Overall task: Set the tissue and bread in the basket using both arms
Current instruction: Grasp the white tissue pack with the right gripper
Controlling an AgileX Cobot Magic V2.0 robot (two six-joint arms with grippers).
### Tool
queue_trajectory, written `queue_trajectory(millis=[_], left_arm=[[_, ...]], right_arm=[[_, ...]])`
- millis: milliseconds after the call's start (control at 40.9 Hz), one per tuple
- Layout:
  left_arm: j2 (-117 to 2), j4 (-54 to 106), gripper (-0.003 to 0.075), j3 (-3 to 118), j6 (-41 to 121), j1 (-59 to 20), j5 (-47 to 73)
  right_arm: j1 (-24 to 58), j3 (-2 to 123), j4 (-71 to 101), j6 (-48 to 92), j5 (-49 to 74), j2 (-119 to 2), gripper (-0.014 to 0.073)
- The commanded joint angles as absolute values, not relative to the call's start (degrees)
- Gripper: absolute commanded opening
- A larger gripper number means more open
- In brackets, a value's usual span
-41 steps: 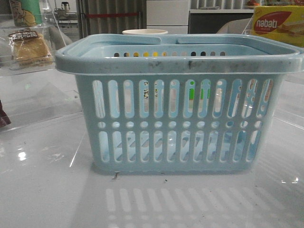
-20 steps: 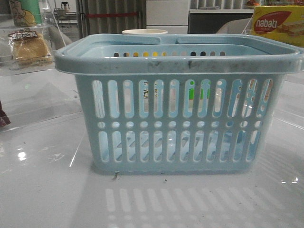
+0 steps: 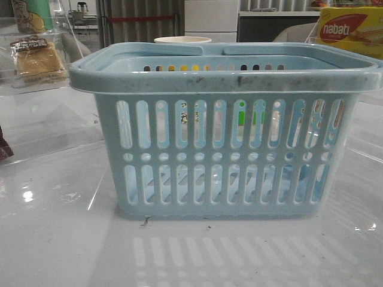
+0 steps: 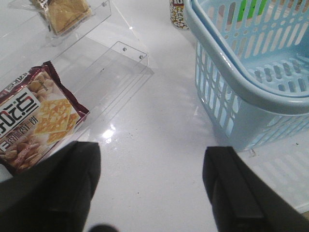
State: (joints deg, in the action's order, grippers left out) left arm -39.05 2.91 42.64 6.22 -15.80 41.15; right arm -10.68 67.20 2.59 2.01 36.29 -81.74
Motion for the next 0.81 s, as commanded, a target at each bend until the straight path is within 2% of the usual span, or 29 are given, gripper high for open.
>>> queue_trajectory(millis=[0, 294, 661, 734, 783], left_arm=[[-39.5, 2.9, 0.0508, 44.2, 6.3, -16.2, 36.6], [-39.5, 2.9, 0.0508, 44.2, 6.3, -16.2, 36.6], [-39.5, 2.9, 0.0508, 44.2, 6.3, -16.2, 36.6], [-39.5, 2.9, 0.0508, 44.2, 6.3, -16.2, 36.6], [-39.5, 2.9, 0.0508, 44.2, 6.3, -16.2, 36.6]], right_arm=[[-11.0, 73.6, 0.8, 2.4, 34.3, -84.8, 0.0593], [-11.0, 81.5, -3.7, 2.4, 35.3, -94.8, 0.0593], [-11.0, 82.7, -3.9, 2.4, 29.1, -100.1, 0.0589], [-11.0, 82.7, -3.9, 2.4, 28.4, -100.4, 0.0545], [-11.0, 82.7, -3.9, 2.4, 28.0, -100.5, 0.0470]])
